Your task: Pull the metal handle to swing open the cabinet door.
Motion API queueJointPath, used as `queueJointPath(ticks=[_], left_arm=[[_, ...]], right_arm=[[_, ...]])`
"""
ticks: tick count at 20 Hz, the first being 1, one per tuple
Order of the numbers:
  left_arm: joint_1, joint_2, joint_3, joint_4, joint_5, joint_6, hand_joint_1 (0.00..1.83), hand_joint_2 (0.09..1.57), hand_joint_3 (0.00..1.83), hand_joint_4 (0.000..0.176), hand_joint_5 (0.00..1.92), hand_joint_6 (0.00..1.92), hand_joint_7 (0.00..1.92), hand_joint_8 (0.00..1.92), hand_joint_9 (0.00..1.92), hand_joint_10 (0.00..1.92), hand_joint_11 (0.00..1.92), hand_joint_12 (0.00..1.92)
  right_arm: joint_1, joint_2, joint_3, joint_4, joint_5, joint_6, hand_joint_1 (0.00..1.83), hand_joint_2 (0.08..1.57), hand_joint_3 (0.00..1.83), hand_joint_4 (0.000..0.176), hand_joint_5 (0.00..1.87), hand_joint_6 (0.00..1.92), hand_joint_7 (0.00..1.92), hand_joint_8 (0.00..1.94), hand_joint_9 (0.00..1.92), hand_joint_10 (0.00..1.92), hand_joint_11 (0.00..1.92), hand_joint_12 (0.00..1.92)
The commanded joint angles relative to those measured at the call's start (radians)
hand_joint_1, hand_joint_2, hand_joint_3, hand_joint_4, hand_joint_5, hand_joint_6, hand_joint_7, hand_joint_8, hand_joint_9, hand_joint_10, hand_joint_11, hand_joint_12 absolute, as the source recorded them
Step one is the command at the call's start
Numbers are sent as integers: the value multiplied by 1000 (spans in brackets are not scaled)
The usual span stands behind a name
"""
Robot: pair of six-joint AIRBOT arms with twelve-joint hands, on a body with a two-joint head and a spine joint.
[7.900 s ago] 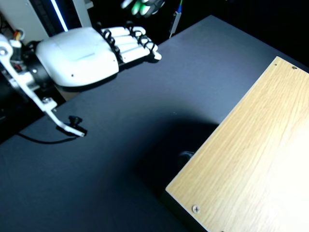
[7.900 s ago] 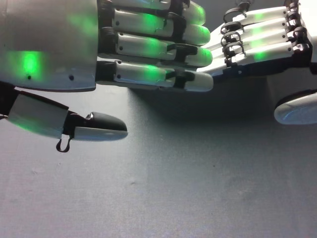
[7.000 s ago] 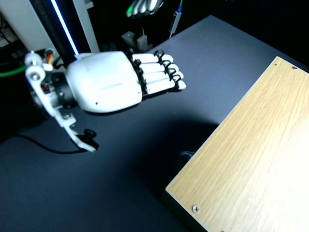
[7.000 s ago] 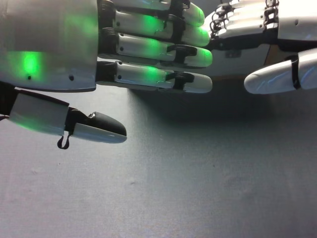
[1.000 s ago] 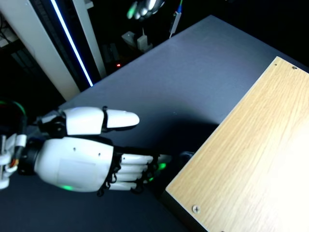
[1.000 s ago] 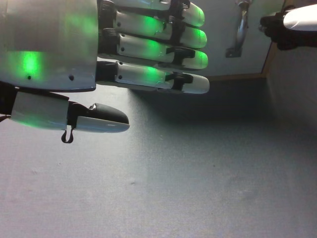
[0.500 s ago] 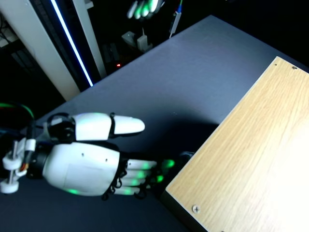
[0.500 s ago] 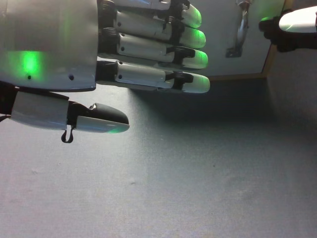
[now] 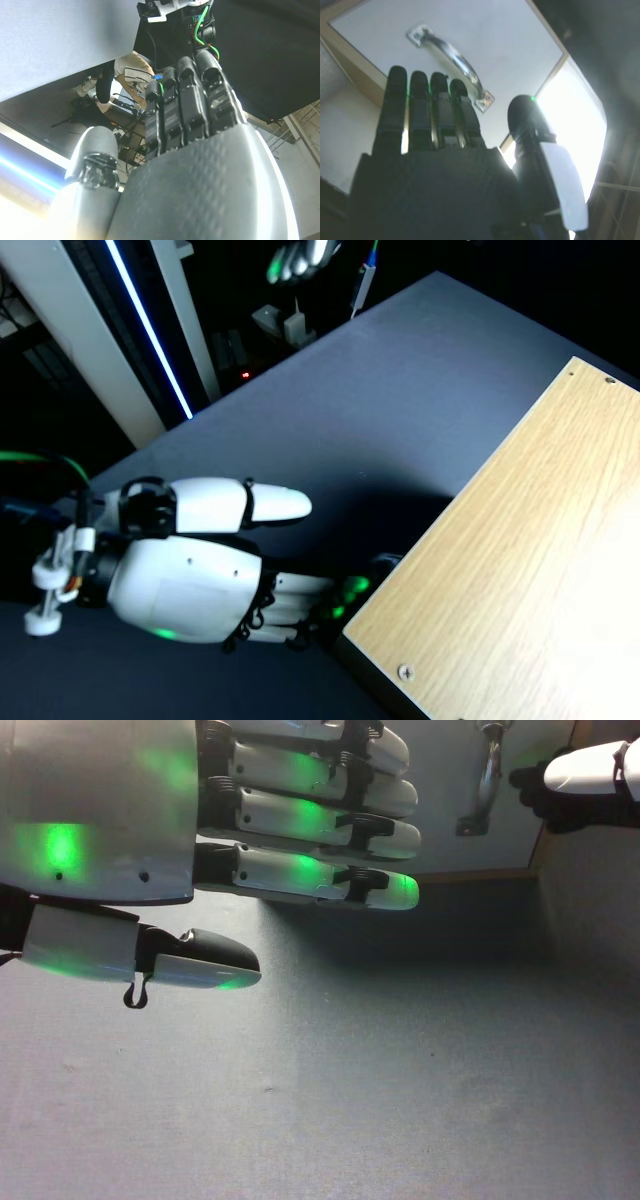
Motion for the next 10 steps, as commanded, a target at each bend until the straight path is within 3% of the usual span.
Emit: queueJointPath(ticks=[1,10], left_arm=[[-10,8,-3,-99,-19,4,0,1571,55,0,268,0,269,0,241,0,0,601],[-10,8,-3,-99,-19,4,0,1571,58,0,180,0,169,1,135,0,0,344]], right_arm=[[17,4,6,36,49,12,0,1389,0,0,99,1,126,3,120,2,0,439],[25,-28,4,32,14,12,0,1342,0,0,34,0,87,1,74,0,0,313]])
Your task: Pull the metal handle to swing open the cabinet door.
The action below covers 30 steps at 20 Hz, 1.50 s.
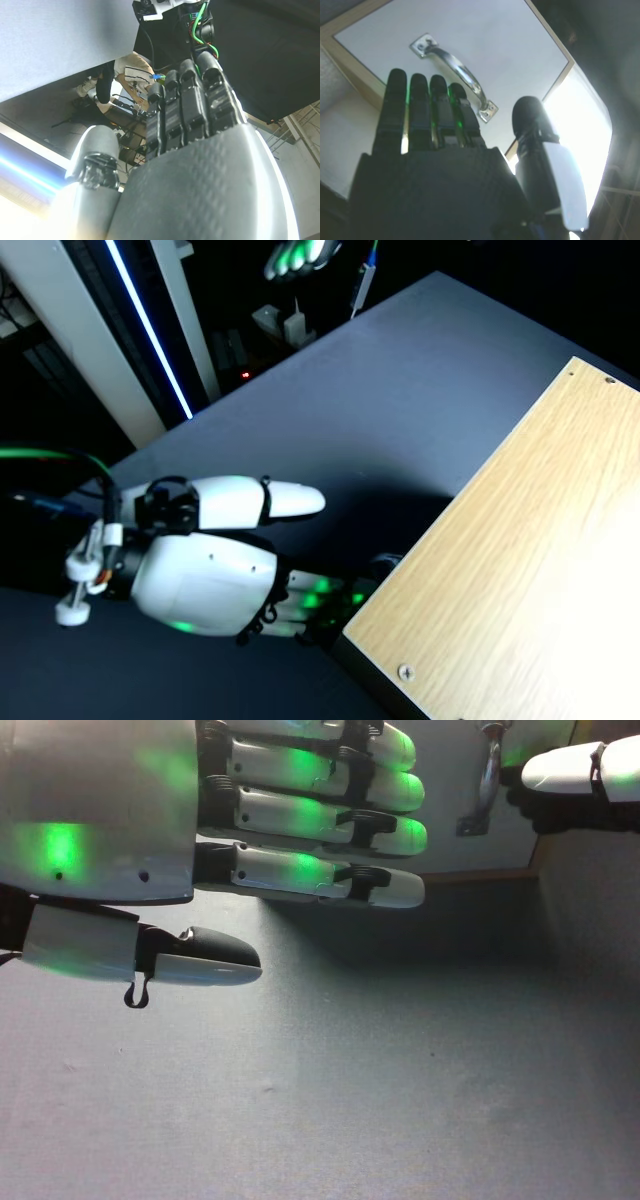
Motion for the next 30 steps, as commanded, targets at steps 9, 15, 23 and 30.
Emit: queueJointPath(ticks=[9,15,23,30], left_arm=[[-10,8,-3,-99,-19,5,0,1533,14,0,105,1,86,2,60,2,0,207],[-10,8,-3,-99,-19,5,0,1543,9,0,139,4,134,5,113,7,0,292],[-10,8,-3,-99,-19,5,0,1571,48,0,172,3,165,3,138,4,0,346],[-10,8,-3,-99,-19,5,0,1571,47,0,169,0,154,0,128,0,0,326]], right_arm=[[14,7,-32,-2,63,12,0,1560,20,0,63,2,101,1,88,1,0,381],[12,14,-55,-28,98,12,0,1558,6,0,88,5,106,3,101,4,0,416],[-11,58,-108,-54,148,12,0,1562,4,0,77,5,88,2,71,2,0,299],[-27,115,-161,-62,181,12,0,1571,24,0,79,3,93,3,80,3,0,328]])
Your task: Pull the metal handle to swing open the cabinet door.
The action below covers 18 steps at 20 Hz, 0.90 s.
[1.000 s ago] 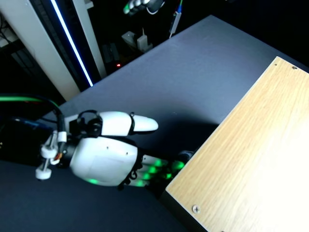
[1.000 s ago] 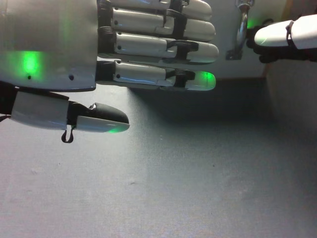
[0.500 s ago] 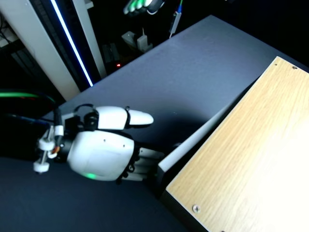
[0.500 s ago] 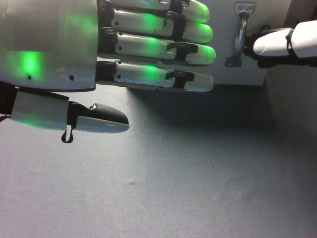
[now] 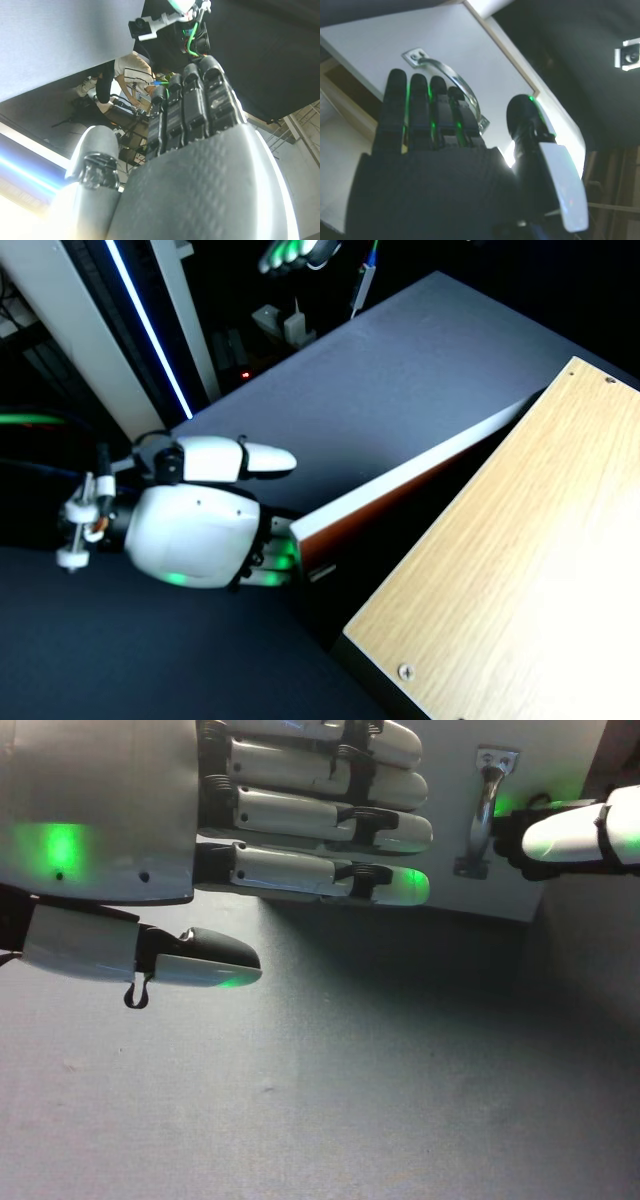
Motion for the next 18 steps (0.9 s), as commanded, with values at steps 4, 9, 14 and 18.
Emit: queueJointPath(ticks=[4,9,14,18], left_arm=[[-10,8,-3,-99,-19,5,0,1571,56,0,165,2,154,2,129,2,0,334],[-10,8,-3,-99,-19,5,0,1571,69,0,160,3,151,1,128,1,0,348],[-10,8,-3,-99,-19,5,0,1571,59,0,166,3,156,2,133,3,0,347],[-10,8,-3,-99,-19,5,0,1571,54,0,156,0,150,1,128,0,0,341]], right_arm=[[-6,31,-13,41,130,6,0,1570,18,0,71,0,83,0,68,0,0,319],[-28,58,-14,41,182,6,0,1571,12,0,82,4,83,1,68,2,0,325],[-51,77,-17,39,227,5,0,1571,16,0,78,0,77,0,63,0,0,266],[-62,94,-20,32,262,5,0,1570,12,0,73,0,70,0,50,0,0,222]])
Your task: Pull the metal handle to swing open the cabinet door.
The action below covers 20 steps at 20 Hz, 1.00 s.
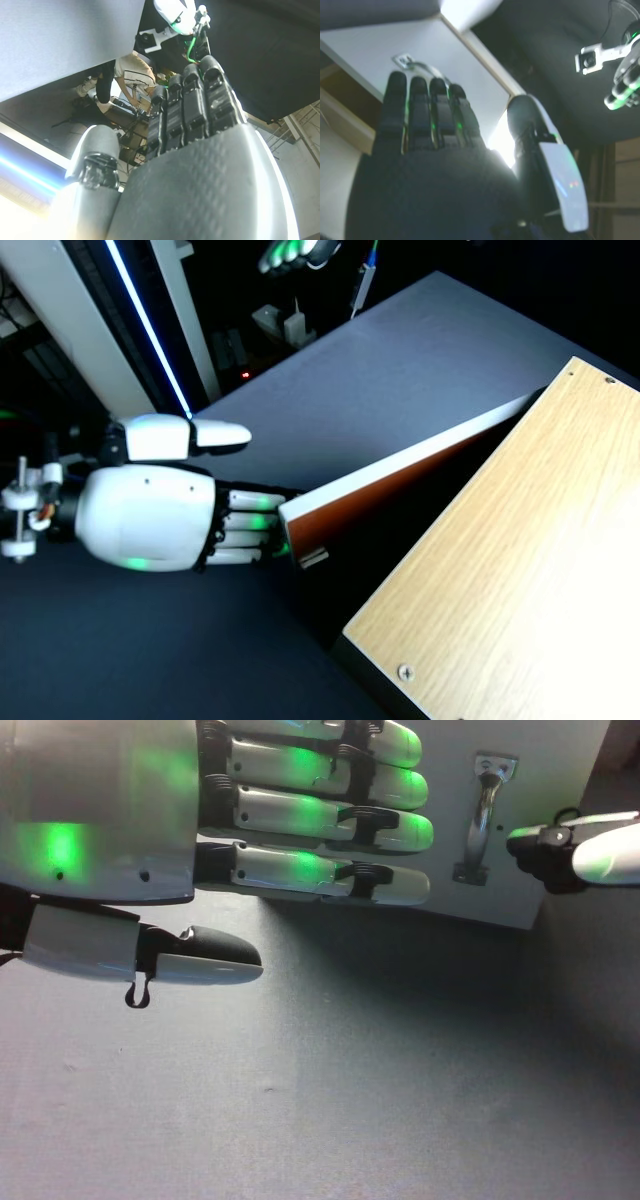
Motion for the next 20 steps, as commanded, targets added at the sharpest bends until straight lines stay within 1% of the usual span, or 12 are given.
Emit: queueJointPath(ticks=[1,7,11,16,20], left_arm=[[-10,8,-3,-98,-18,5,0,1571,54,0,158,1,151,1,127,0,0,340],[-10,8,-3,-99,-18,5,0,1571,52,0,165,2,157,2,133,1,0,351],[-10,7,-3,-99,-18,5,0,1571,57,0,165,1,156,1,127,0,0,354],[-10,7,-3,-99,-18,5,0,1571,77,0,173,2,168,3,143,3,0,392],[-10,7,-3,-99,-18,5,0,1571,60,0,168,1,161,0,138,1,0,386]], right_arm=[[-1,13,-5,43,88,6,0,1571,10,0,63,0,61,0,42,0,0,199],[-4,30,8,35,112,6,0,1571,26,0,62,3,63,3,37,2,0,163],[-9,51,20,-9,136,6,0,1571,42,0,72,4,72,3,50,3,0,228],[-26,73,62,-66,160,6,0,1571,41,0,65,5,70,1,48,2,0,208],[-51,85,86,-74,229,5,0,1571,63,0,86,5,85,2,63,4,0,253]])
